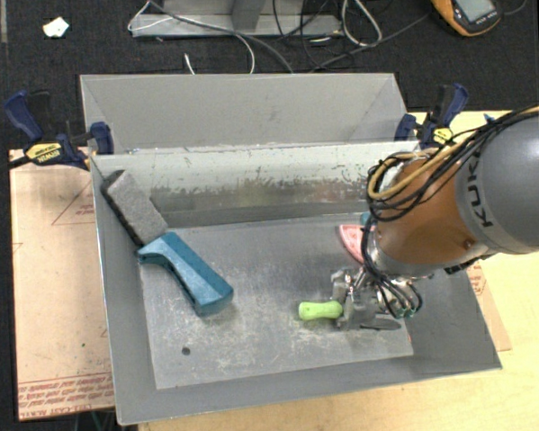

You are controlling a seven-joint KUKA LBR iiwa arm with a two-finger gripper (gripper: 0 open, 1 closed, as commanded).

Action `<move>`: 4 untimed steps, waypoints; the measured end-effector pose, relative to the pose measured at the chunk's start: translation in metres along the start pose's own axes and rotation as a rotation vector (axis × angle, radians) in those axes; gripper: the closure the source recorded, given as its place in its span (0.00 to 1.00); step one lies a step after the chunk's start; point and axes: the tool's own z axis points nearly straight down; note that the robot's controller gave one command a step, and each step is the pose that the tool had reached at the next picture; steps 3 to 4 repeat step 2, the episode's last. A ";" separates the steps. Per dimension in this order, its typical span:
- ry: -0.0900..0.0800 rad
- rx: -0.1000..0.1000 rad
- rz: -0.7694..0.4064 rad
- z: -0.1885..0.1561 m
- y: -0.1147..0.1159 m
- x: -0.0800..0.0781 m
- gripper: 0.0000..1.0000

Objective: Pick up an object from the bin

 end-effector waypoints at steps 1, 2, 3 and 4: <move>0.003 0.000 -0.029 -0.063 0.013 -0.014 1.00; 0.011 -0.001 -0.052 -0.138 0.010 -0.011 1.00; 0.011 -0.001 -0.052 -0.138 0.010 -0.011 1.00; 0.011 -0.001 -0.052 -0.138 0.010 -0.011 1.00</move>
Offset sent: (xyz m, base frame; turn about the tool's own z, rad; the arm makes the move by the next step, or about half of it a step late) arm 0.0069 0.0061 0.1465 -0.0574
